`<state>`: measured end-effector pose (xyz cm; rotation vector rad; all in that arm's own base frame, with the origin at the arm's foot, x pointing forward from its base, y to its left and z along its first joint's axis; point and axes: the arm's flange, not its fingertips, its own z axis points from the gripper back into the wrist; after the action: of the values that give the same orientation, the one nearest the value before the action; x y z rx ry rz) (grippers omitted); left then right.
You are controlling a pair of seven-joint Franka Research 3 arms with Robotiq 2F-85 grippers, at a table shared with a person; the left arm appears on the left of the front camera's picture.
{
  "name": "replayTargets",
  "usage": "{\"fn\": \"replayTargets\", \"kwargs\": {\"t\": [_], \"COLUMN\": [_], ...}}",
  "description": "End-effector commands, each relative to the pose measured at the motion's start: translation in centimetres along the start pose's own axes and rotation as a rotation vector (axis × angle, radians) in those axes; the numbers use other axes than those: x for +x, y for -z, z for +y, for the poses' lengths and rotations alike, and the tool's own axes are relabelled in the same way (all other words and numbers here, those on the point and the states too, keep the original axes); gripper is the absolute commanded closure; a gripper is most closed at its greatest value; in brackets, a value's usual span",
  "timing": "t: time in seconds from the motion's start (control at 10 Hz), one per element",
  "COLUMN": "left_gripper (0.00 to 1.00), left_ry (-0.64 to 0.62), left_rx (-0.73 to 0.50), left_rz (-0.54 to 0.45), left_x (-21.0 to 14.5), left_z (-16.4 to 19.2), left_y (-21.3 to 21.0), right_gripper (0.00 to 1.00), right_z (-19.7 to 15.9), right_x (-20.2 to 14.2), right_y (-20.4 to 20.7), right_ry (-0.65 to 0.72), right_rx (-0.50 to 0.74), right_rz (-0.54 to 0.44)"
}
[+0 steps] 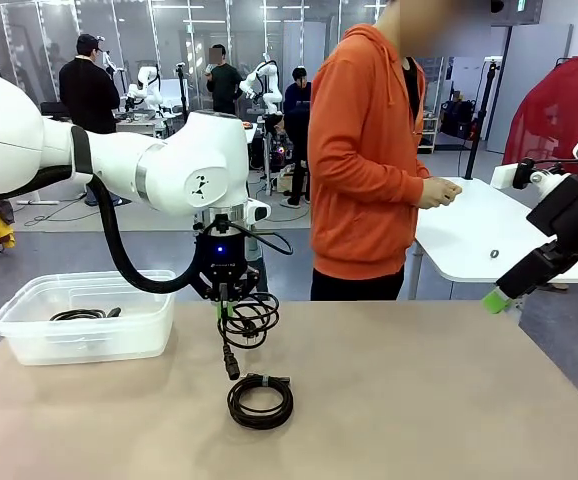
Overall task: Organize and store the cables.
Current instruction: Place the Power Cable into the Organizing box.
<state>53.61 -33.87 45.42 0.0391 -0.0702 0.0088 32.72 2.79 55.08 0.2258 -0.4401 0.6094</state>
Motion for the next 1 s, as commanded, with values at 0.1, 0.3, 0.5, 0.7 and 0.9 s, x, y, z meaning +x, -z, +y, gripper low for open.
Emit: {"fn": "replayTargets", "kwargs": {"t": [0.1,0.3,0.5,0.7,0.9], "left_gripper": [0.87,0.87,0.87,0.87,0.87], "left_ry": [0.104,0.22,0.259,0.288,0.291], "left_rx": [-0.062,-0.049,-0.088,-0.095,-0.136], "left_rz": [-0.095,-0.114,-0.213,-0.27,-0.342], "left_x": [-0.5,-2.2,-4.4,-5.6,-5.3], "left_z": [2.2,5.8,10.0,13.3,18.7], "left_y": [-5.4,-8.8,-12.4,-14.2,-15.0], "right_gripper": [0.0,0.0,0.0,0.0,0.0], "right_z": [0.0,0.0,0.0,0.0,0.0], "right_x": [0.2,0.2,0.2,0.2,0.2], "right_y": [-0.1,-0.1,-0.1,-0.1,-0.1], "right_ry": [-0.002,-0.002,-0.002,-0.002,-0.002], "right_rx": [-0.003,-0.003,-0.003,-0.003,-0.003], "right_rz": [0.01,0.01,0.01,0.01,0.01]}}
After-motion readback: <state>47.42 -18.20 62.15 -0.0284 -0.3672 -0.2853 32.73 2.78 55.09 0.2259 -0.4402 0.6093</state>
